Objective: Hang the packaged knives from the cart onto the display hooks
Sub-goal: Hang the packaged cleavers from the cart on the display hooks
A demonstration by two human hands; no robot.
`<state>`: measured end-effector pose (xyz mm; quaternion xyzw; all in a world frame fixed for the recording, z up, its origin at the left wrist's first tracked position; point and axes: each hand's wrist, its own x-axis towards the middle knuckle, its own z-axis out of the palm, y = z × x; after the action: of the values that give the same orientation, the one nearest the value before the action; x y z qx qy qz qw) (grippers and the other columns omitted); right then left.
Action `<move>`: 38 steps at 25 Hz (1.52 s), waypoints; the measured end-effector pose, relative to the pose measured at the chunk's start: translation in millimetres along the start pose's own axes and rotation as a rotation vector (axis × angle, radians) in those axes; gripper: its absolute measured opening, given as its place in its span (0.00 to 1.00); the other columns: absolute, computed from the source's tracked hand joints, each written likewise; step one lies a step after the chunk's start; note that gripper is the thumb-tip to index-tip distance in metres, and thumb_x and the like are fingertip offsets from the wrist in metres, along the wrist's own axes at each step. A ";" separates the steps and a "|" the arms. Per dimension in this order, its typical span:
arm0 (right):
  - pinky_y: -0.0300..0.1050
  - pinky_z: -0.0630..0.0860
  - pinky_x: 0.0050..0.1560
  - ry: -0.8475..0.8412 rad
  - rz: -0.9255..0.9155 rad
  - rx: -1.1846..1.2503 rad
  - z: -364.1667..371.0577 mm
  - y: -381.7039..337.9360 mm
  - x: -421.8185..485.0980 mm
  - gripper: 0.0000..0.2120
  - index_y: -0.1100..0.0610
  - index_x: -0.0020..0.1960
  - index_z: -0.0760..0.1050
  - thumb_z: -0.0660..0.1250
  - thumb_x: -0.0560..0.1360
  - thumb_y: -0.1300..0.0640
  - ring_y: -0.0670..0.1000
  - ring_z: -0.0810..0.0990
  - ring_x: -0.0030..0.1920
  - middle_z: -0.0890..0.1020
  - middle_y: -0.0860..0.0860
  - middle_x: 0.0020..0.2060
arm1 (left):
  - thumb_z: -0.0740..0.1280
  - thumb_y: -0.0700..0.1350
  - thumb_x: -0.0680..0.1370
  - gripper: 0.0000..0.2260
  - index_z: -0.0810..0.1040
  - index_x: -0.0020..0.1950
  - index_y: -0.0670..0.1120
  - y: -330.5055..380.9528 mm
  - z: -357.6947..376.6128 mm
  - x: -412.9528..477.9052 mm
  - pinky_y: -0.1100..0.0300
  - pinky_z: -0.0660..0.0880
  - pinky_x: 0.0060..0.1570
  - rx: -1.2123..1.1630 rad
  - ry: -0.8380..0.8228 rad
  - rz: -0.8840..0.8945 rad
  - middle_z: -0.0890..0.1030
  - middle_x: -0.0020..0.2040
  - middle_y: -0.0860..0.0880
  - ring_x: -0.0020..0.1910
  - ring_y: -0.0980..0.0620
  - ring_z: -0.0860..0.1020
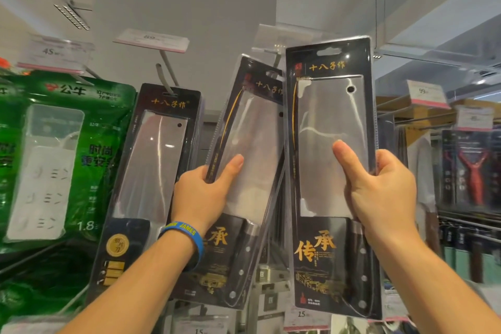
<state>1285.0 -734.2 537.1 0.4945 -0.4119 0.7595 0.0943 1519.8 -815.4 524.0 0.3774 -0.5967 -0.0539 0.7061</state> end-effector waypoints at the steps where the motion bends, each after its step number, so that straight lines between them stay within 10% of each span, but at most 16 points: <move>1: 0.50 0.64 0.31 -0.002 0.008 0.000 0.2 2.2 0.5 0.31 0.56 0.33 0.64 0.71 0.70 0.30 0.48 0.62 0.29 0.67 0.53 0.28 | 0.65 0.76 0.65 0.32 0.62 0.25 0.48 0.0 1.9 -0.7 0.57 0.62 0.27 -0.011 -0.016 -0.017 0.66 0.20 0.55 0.21 0.55 0.64; 6: 0.51 0.66 0.32 -0.029 0.035 -0.009 1.1 9.0 -2.3 0.33 0.59 0.34 0.67 0.70 0.69 0.29 0.47 0.65 0.28 0.70 0.56 0.29 | 0.64 0.78 0.61 0.36 0.76 0.36 0.43 -6.4 15.3 5.9 0.48 0.77 0.45 -0.053 -0.075 -0.214 0.79 0.35 0.45 0.35 0.46 0.77; 12: 0.51 0.64 0.32 -0.079 0.067 -0.031 10.1 12.0 -11.1 0.33 0.58 0.34 0.64 0.71 0.68 0.29 0.45 0.61 0.27 0.66 0.53 0.28 | 0.65 0.75 0.66 0.36 0.77 0.46 0.40 -28.7 54.7 35.6 0.52 0.72 0.44 -0.021 -0.207 -0.470 0.79 0.43 0.41 0.45 0.41 0.77; 17: 0.47 0.61 0.31 -0.094 0.044 -0.030 9.1 15.4 -16.5 0.30 0.53 0.31 0.62 0.72 0.69 0.31 0.43 0.64 0.25 0.68 0.42 0.23 | 0.61 0.63 0.79 0.33 0.67 0.72 0.38 -34.1 77.1 48.7 0.50 0.70 0.64 0.203 -0.337 -0.592 0.73 0.69 0.39 0.66 0.39 0.73; 23: 0.56 0.74 0.34 -0.148 0.102 -0.032 9.7 20.9 -15.5 0.32 0.59 0.36 0.71 0.70 0.67 0.28 0.48 0.74 0.31 0.78 0.54 0.31 | 0.69 0.50 0.78 0.29 0.62 0.77 0.51 37.3 35.1 64.7 0.46 0.71 0.66 0.009 0.060 0.250 0.67 0.72 0.47 0.68 0.46 0.72; 27: 0.65 0.80 0.41 -0.193 0.126 0.023 18.6 20.3 -20.2 0.34 0.61 0.42 0.77 0.71 0.66 0.28 0.63 0.81 0.41 0.82 0.59 0.38 | 0.68 0.50 0.79 0.24 0.69 0.75 0.51 93.6 3.4 99.1 0.54 0.70 0.66 0.287 0.158 0.777 0.70 0.73 0.49 0.68 0.47 0.71; 38: 0.49 0.62 0.33 -0.222 0.090 0.114 55.9 7.0 -30.1 0.34 0.55 0.32 0.60 0.72 0.66 0.28 0.45 0.59 0.28 0.62 0.45 0.26 | 0.62 0.56 0.82 0.14 0.83 0.59 0.54 140.1 -18.5 134.3 0.54 0.69 0.40 0.588 0.046 0.933 0.84 0.44 0.50 0.46 0.48 0.73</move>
<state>1333.6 -771.0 518.0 0.5612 -0.3977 0.7257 -0.0146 1521.5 -778.1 715.3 0.2554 -0.6748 0.4419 0.5330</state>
